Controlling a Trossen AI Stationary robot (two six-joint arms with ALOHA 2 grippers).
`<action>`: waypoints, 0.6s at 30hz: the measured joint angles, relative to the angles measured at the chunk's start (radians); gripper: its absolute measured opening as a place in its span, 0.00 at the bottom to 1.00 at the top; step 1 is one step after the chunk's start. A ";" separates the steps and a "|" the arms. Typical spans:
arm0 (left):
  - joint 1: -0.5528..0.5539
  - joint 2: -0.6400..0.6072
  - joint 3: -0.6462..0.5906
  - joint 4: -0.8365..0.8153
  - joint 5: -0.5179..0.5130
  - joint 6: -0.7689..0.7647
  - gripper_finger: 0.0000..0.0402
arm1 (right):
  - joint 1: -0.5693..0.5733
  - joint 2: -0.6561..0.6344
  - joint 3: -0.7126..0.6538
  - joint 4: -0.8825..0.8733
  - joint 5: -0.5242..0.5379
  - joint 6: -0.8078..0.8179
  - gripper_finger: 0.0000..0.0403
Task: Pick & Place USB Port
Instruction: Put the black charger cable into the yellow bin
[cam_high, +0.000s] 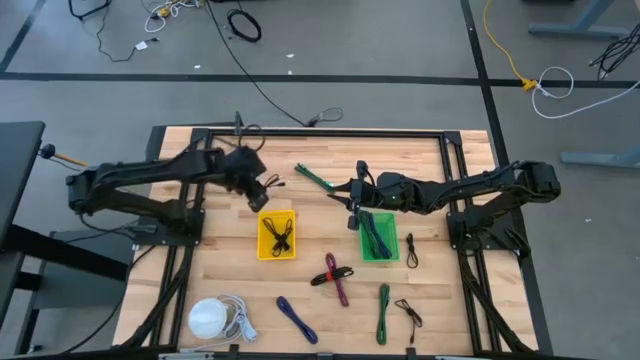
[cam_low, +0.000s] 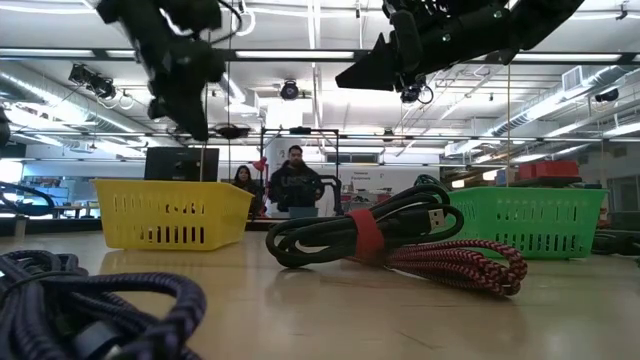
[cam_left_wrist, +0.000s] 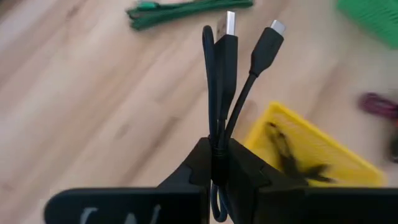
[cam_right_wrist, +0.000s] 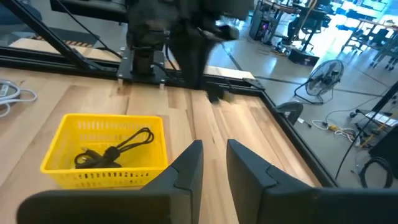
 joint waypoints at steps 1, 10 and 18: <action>-0.027 -0.022 -0.008 0.008 -0.001 -0.044 0.07 | 0.000 0.000 0.000 0.001 0.000 -0.002 0.18; -0.270 -0.107 -0.139 0.212 -0.041 -0.371 0.07 | 0.000 0.000 0.000 0.002 0.000 -0.003 0.18; -0.453 -0.105 -0.260 0.402 -0.183 -0.619 0.07 | 0.000 0.000 0.000 0.001 0.000 -0.021 0.18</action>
